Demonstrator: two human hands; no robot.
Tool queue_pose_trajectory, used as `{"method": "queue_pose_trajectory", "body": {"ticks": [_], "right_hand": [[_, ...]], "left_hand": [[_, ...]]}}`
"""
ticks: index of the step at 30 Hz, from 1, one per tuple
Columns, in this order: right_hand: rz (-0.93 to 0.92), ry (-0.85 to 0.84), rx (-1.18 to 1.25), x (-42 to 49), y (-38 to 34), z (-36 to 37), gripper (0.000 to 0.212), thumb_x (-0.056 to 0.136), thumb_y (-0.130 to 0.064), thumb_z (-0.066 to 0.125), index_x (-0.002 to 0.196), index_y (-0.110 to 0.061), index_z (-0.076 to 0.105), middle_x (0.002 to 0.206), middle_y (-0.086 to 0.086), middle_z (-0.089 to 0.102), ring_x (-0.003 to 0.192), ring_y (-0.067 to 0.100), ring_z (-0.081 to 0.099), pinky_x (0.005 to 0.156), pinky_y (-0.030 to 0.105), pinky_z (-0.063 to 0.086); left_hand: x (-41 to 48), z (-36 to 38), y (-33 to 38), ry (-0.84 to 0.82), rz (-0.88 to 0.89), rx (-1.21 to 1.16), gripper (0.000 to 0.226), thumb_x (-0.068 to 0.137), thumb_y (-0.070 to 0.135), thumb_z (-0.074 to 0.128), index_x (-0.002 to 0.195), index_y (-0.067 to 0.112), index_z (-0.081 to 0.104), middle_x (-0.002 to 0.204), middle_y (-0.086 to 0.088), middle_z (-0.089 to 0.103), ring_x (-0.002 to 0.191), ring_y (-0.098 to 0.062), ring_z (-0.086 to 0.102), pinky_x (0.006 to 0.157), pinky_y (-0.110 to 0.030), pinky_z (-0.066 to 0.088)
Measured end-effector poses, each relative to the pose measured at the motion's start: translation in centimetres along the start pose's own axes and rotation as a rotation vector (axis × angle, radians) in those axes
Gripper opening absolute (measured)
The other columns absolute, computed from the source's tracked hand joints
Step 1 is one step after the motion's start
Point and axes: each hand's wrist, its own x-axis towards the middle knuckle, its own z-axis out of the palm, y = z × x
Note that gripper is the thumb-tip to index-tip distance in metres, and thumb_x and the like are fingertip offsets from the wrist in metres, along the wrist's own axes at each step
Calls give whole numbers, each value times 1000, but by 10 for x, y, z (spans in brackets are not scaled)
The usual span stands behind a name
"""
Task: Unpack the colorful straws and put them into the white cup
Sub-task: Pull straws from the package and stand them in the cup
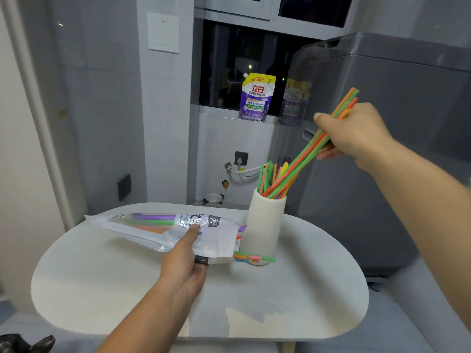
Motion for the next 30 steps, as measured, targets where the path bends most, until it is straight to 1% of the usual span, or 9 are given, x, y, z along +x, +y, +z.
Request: {"method": "queue_pose_trajectory", "body": {"ticks": [4,9,12,15,19,22,24,26,30], "right_hand": [[-45,-43,-48,8,-11,8,38,93,-38,66,93,0,67,72,15,73,45,21,70,42,25,56],[-102,-88,-122,13,-22,14,35,95,-38,63,88,-4,63,70,14,71,40,16,68,37,20,51],[-107,-121,-138,15,-22,22,35,96,-37,62,91,-2,63,70,15,71,37,15,66,37,20,51],[-109,-111,-152,17,-20,26,37,96,-36,60,96,1,65,67,13,70,38,16,66,40,23,53],[-119,-78,-155,20,-20,22,39,97,-31,57,103,6,66,65,15,69,38,18,66,46,29,59],[-134,-63,-159,22,-22,19,40,97,-33,56,105,6,65,67,15,70,39,18,67,50,30,60],[-139,-68,-169,22,-23,18,41,97,-34,56,104,5,65,67,15,70,39,18,67,48,29,59],[-148,-71,-178,23,-24,18,41,98,-35,55,103,5,65,67,15,71,39,17,67,45,27,58],[-152,-82,-190,24,-26,20,41,99,-36,55,103,3,65,69,14,71,41,16,67,45,25,57]], "left_hand": [[1,0,0,-3,0,2,44,95,10,69,138,12,59,128,-9,73,111,-23,72,72,-37,64],[2,0,1,2,-12,2,45,95,10,69,139,11,59,126,-10,73,109,-23,72,63,-35,65],[2,0,0,2,-18,2,46,94,10,70,139,11,59,125,-10,74,109,-23,73,67,-38,65],[2,0,0,1,-23,11,44,94,10,70,137,10,60,124,-10,74,109,-23,73,72,-42,63],[1,1,1,4,-12,21,42,95,11,70,136,11,61,124,-8,75,108,-22,73,72,-36,65],[2,0,1,7,-13,21,43,95,11,70,137,12,61,124,-9,74,109,-23,73,70,-37,65],[1,1,1,9,-16,19,43,95,10,70,137,11,60,125,-10,74,108,-24,72,65,-38,65],[0,2,1,9,-18,19,44,94,10,70,137,11,60,125,-10,74,109,-24,72,65,-37,65],[0,3,1,17,-10,11,45,94,9,70,137,12,59,125,-10,74,106,-23,73,66,-38,65]]}}
